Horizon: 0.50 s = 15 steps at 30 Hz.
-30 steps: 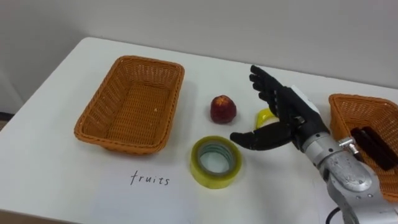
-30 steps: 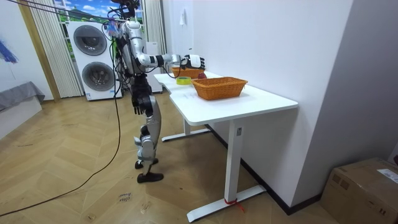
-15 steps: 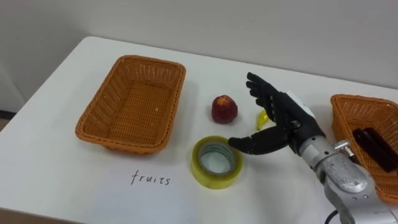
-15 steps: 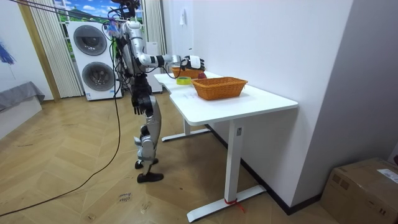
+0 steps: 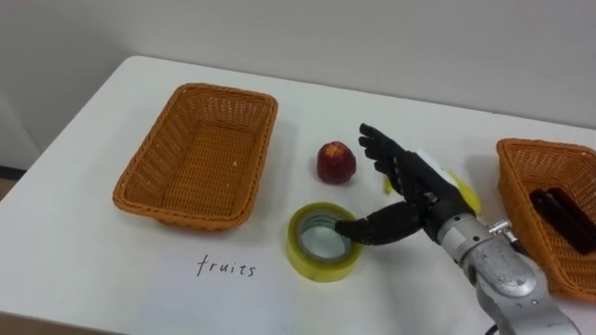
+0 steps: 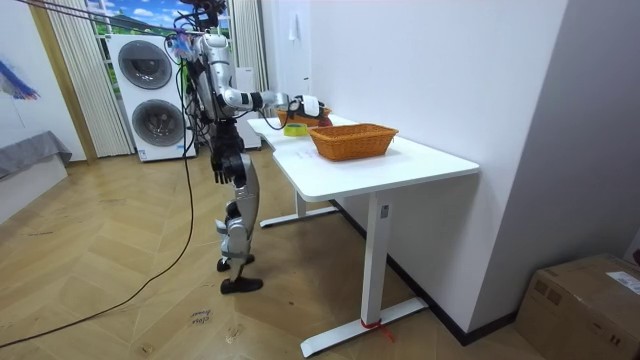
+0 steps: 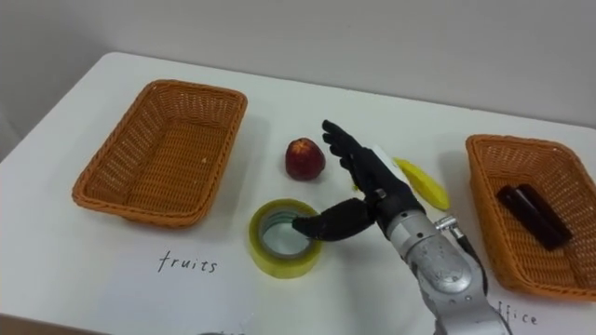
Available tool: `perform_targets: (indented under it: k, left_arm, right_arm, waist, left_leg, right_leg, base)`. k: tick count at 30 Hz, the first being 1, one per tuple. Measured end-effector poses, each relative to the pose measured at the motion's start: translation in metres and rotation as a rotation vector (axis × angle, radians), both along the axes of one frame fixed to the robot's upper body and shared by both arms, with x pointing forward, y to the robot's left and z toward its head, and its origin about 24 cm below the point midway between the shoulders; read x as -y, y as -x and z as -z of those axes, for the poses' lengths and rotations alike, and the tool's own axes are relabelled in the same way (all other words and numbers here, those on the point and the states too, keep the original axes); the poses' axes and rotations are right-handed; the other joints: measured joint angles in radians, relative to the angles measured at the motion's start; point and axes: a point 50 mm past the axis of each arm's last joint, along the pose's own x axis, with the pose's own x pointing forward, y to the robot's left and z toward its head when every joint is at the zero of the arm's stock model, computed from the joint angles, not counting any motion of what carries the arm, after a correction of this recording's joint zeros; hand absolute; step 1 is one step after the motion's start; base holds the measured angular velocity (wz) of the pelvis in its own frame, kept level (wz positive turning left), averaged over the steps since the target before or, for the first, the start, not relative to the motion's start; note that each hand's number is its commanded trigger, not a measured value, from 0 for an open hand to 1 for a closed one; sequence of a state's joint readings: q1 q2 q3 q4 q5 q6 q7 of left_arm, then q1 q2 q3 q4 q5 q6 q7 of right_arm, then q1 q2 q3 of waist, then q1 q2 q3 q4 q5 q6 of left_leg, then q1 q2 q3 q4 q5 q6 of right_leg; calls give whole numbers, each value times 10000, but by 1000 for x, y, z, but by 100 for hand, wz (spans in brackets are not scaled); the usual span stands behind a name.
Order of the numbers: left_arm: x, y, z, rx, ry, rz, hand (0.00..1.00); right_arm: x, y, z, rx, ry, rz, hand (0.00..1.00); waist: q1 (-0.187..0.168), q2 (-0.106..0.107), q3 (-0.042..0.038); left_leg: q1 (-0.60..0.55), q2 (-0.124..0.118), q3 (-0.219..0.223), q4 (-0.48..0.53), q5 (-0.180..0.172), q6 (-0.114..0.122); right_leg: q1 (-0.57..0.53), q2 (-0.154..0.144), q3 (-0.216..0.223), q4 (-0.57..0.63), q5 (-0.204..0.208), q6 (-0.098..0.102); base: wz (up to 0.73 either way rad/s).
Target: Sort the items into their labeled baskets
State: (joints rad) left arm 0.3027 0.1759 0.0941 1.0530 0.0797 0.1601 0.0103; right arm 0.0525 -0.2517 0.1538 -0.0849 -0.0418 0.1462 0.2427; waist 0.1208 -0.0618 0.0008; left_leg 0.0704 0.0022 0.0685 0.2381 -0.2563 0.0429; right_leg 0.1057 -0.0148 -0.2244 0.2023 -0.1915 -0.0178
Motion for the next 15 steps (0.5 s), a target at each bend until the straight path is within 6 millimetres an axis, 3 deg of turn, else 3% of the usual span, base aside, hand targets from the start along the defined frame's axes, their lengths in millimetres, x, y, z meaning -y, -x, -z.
perform_targets:
  k: [15]
  left_arm:
    - [2, -1, 1, -23, 72, -72, 0]
  right_arm:
    - [-13, 5, 10, -733, 771, -1012, 0]
  waist:
    - [-12, -89, 1]
  left_leg:
    - [-3, -3, -2, -5, 0, 0]
  right_leg:
    - [-3, 15, -13, 0, 0, 0]
  base:
    - [0]
